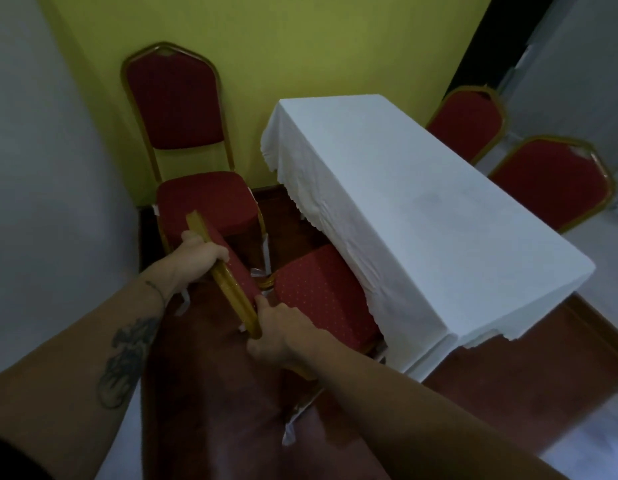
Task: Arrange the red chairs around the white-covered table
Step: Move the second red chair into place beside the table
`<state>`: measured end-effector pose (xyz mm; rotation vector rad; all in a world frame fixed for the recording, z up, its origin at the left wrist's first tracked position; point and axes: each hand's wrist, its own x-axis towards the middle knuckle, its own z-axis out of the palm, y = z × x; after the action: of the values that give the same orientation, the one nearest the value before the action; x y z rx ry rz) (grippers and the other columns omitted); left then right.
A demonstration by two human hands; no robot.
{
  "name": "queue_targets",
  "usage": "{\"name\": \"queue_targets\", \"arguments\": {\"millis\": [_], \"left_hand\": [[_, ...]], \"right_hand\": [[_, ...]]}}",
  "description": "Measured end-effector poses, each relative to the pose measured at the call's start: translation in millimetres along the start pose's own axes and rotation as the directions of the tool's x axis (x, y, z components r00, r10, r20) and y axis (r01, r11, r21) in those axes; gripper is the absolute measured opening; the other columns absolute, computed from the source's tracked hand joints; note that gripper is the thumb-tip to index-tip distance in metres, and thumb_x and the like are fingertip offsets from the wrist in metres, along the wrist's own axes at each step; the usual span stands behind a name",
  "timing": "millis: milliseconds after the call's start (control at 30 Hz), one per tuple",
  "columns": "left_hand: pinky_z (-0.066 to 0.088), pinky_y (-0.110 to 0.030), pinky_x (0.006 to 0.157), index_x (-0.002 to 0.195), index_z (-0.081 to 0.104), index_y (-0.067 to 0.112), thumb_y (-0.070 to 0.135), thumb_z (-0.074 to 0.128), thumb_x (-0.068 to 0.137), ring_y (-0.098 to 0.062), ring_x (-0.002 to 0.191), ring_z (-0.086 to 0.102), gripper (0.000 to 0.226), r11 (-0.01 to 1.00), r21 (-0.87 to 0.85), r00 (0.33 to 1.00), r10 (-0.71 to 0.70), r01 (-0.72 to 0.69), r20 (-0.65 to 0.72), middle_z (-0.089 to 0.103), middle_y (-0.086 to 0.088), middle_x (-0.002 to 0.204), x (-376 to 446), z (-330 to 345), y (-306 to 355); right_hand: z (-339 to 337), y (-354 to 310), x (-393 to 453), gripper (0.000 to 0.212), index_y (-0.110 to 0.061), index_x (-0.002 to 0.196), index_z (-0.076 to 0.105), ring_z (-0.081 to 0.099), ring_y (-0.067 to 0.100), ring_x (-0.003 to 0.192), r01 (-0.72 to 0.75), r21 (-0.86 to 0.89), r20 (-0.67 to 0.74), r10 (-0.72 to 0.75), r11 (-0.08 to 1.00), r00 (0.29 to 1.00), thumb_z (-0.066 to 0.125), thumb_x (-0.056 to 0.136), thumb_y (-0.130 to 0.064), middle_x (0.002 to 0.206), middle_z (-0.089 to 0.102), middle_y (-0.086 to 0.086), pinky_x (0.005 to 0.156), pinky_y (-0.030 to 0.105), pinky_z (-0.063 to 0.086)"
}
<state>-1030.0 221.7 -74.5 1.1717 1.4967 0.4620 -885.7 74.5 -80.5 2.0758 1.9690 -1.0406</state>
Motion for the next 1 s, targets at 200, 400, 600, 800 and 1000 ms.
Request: {"name": "queue_targets", "arguments": {"millis": [200,400,600,800,1000], "left_hand": [[0.052,-0.044,0.095,0.154,-0.002,0.003,0.015,0.063,0.090,-0.025,0.097,0.056,0.092,0.999,0.022,0.999,0.036,-0.036,-0.006,0.049,-0.008,0.105,12,8,15],[0.052,-0.046,0.097,0.155,-0.008,0.002,0.018,0.061,0.092,-0.025,0.091,0.056,0.095,0.995,0.094,0.999,0.034,-0.034,0.006,0.049,-0.008,0.098,30,22,41],[0.050,-0.047,0.099,0.154,-0.004,0.003,0.019,0.062,0.089,-0.033,0.111,0.055,0.094,0.990,0.136,1.000,0.031,-0.031,0.001,0.049,-0.017,0.125,53,18,55],[0.052,-0.046,0.095,0.153,0.002,0.004,0.017,0.060,0.089,-0.033,0.109,0.057,0.087,0.989,0.144,0.999,0.034,-0.033,-0.005,0.050,-0.017,0.125,69,21,72],[0.046,-0.041,0.099,0.157,-0.012,0.007,0.013,0.054,0.094,-0.033,0.124,0.050,0.091,0.991,0.125,0.999,0.044,-0.045,0.005,0.042,-0.019,0.143,76,38,85]], "right_hand": [[-13,4,19,0.098,-0.022,0.166,0.005,0.060,0.042,0.123,-0.050,0.037,-0.026,0.051,0.998,0.998,0.062,0.089,-0.044,0.142,0.057,0.018,0.103,0.048,0.050],[-26,17,31,0.095,-0.031,0.163,0.013,0.067,0.038,0.109,-0.076,0.111,-0.077,0.085,0.991,0.993,0.057,0.081,-0.051,0.126,0.066,0.013,0.096,0.049,0.055],[-39,16,51,0.094,-0.026,0.165,0.012,0.065,0.038,0.114,-0.062,0.128,-0.074,0.072,0.990,0.995,0.057,0.085,-0.048,0.131,0.065,0.013,0.099,0.049,0.054],[-48,18,71,0.091,-0.026,0.164,0.018,0.066,0.038,0.111,-0.045,0.128,-0.098,0.058,0.991,0.993,0.056,0.083,-0.046,0.127,0.066,0.013,0.097,0.049,0.054],[-61,28,83,0.094,-0.033,0.163,0.020,0.068,0.038,0.106,-0.068,0.161,-0.108,0.086,0.985,0.991,0.054,0.076,-0.047,0.124,0.067,0.012,0.094,0.049,0.057]]}}
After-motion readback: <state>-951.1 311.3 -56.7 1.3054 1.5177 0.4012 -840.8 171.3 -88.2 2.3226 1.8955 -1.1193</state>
